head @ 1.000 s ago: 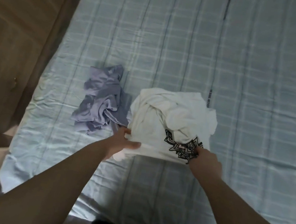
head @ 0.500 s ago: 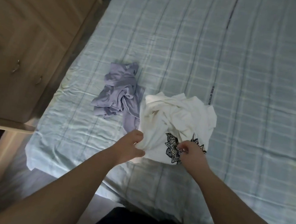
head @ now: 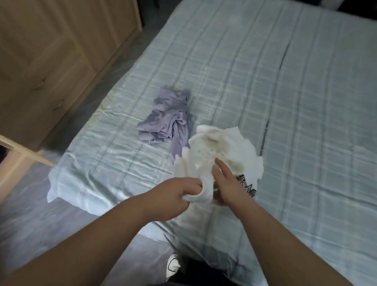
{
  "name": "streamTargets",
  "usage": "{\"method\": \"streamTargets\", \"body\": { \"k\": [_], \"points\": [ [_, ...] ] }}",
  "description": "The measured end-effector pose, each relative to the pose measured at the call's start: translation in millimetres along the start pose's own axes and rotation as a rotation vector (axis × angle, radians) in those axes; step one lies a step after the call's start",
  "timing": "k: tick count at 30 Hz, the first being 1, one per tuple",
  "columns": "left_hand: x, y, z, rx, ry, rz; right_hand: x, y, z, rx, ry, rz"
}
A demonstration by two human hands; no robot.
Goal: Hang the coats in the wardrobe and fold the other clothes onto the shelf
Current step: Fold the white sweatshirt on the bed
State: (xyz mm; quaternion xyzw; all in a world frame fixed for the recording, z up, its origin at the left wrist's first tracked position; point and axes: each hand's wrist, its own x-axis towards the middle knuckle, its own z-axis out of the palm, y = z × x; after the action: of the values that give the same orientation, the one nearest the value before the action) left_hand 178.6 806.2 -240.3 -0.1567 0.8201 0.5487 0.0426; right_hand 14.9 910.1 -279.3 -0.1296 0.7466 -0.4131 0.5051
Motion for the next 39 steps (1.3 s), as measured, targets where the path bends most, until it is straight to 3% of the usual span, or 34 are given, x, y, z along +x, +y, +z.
{"method": "streamTargets", "body": {
  "k": [4, 6, 11, 15, 17, 21, 24, 27, 29, 33, 36, 39],
  "points": [
    [-31, 14, 3, 0.127, -0.079, -0.063, -30, -1, 18, -0.167, -0.083, 0.06],
    [-42, 20, 6, 0.194, -0.156, -0.049, -37, 5, 21, -0.164, 0.019, 0.041],
    [-53, 33, 10, 0.273, -0.326, -0.077, -61, 6, -3, 0.137, 0.286, 0.071],
    [-39, 54, 1, 0.084, -0.51, -0.276, -88, -10, -43, 0.131, 0.363, -0.044],
    [-26, 68, -1, 0.107, -0.453, -0.291, -106, -22, -65, 0.158, 0.346, -0.108],
    [10, 99, -5, 0.307, -0.243, -0.161, -142, -42, -108, 0.122, 0.301, -0.224],
    [38, 126, -1, 0.269, -0.163, -0.142, -178, -56, -137, 0.235, 0.283, -0.279],
    [66, 151, 12, 0.354, -0.047, -0.071, -220, -71, -172, 0.32, 0.148, -0.332],
    [85, 163, 26, 0.483, -0.073, -0.037, -248, -79, -201, 0.297, 0.049, -0.4],
    [116, 192, 75, 0.656, -0.291, -0.032, -302, -86, -261, 0.158, -0.033, -0.51],
    [130, 211, 134, 0.633, -0.36, 0.046, -338, -81, -308, 0.059, 0.02, -0.535],
    [151, 217, 175, 0.298, -0.125, 0.055, -360, -61, -364, -0.167, 0.281, -0.508]
  ]
}}
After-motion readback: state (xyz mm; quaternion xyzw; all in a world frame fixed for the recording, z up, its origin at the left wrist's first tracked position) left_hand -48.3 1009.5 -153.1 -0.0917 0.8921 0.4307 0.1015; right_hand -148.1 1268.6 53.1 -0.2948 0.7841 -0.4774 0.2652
